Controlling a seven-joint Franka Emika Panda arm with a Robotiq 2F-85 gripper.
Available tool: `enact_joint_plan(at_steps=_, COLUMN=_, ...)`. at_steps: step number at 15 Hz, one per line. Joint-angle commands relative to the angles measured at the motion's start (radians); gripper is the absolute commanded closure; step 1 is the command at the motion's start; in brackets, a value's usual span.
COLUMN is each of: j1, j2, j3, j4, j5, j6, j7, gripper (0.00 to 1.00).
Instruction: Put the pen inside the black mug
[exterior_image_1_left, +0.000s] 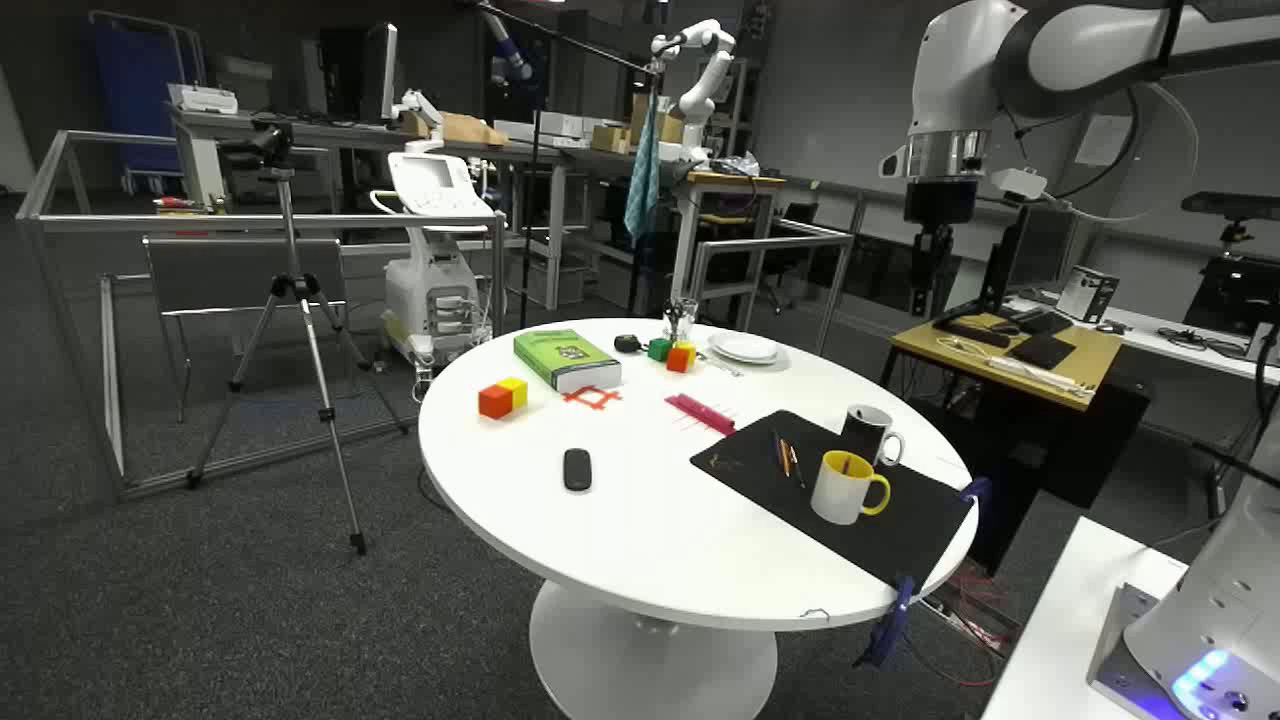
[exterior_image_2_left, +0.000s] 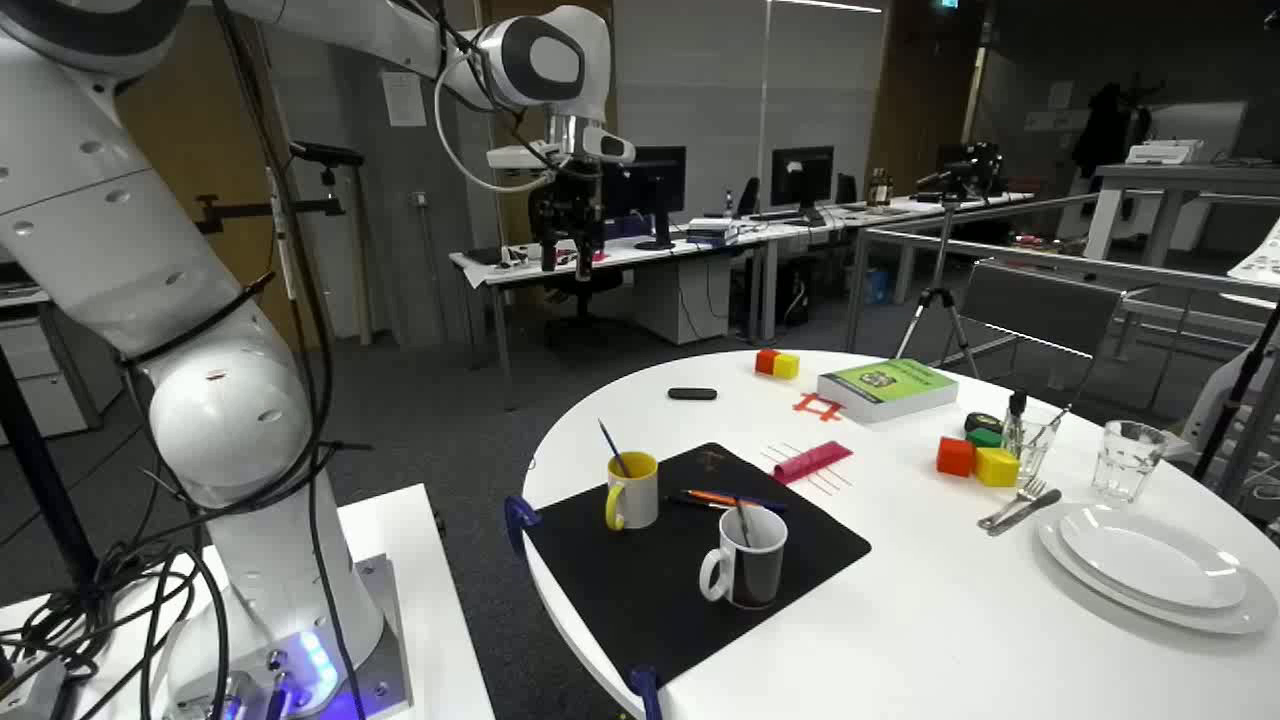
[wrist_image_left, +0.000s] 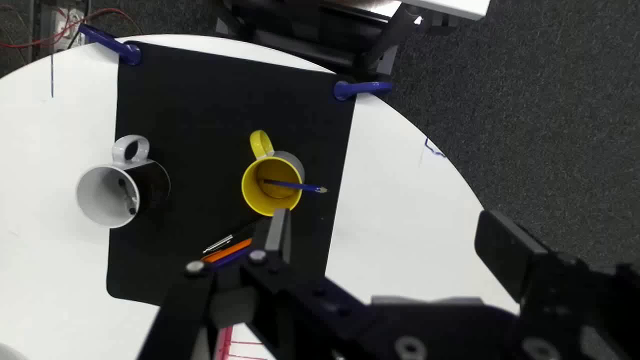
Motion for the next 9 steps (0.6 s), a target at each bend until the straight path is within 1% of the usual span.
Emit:
enact_joint_plan(at_steps=1, j1=0.004, j2=0.001, j3=-0.003, j4=0.002, j5=-0.001, j6=-0.003, j7=0.001, gripper=0.0)
enact_joint_plan(at_steps=4, j1=0.004, j2=0.001, j3=-0.003, j4=0.003, j5=-0.001, j6=-0.003, j7=0.001, gripper=0.0)
enact_joint_plan(at_steps=5, j1=-0.001, j2=0.01, j3=-0.002, j4=0.01, j5=-0.001, j6=-0.019, j7=0.027, gripper=0.0)
enact_joint_plan(at_steps=7, j1=-0.008, j2=0.013, j3=-0.008, j4=0.002, j5=0.003, j6=-0.001, j7=0.035, gripper=0.0)
enact_joint_plan(at_steps=9, j1=-0.018, j2=0.017, j3=-0.013, j4=-0.008, j5=0.003, j6=0.014, j7=0.076, gripper=0.0)
